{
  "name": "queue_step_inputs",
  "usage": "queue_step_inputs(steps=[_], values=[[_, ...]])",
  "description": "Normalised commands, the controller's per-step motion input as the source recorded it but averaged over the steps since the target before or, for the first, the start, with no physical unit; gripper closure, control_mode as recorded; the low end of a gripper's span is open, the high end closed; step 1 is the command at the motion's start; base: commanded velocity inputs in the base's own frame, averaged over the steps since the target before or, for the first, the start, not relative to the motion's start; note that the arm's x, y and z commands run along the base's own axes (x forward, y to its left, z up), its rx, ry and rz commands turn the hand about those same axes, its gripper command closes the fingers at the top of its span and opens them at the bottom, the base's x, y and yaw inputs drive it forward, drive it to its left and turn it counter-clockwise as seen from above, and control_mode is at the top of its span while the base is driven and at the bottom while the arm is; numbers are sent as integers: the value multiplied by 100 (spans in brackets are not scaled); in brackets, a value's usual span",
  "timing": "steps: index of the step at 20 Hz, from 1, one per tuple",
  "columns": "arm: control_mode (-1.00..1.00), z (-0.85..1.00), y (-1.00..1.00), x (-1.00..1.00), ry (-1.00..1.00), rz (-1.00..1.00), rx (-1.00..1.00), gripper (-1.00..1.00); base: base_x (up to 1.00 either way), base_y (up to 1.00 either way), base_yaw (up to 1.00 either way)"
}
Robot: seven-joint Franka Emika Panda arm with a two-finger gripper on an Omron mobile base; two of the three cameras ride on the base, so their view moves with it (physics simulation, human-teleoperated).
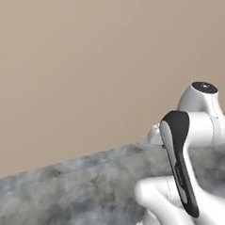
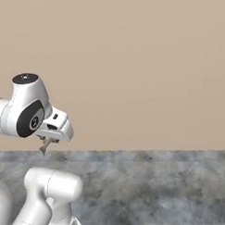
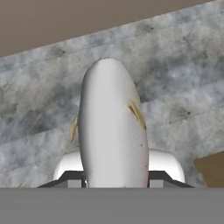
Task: Gather the mushroom and bell pepper from the fridge and place them on a tray on the dining counter. Then gather the fishs from the fridge and place them on the other tray.
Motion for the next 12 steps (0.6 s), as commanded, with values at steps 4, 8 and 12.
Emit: queue_step_inputs(steps=[4, 8, 12], values=[[100, 0, 0, 0, 0, 0, 0, 100, 38, 36, -78], [100, 0, 0, 0, 0, 0, 0, 100, 38, 52, -77], [100, 0, 0, 0, 0, 0, 0, 100, 44, 64, -75]])
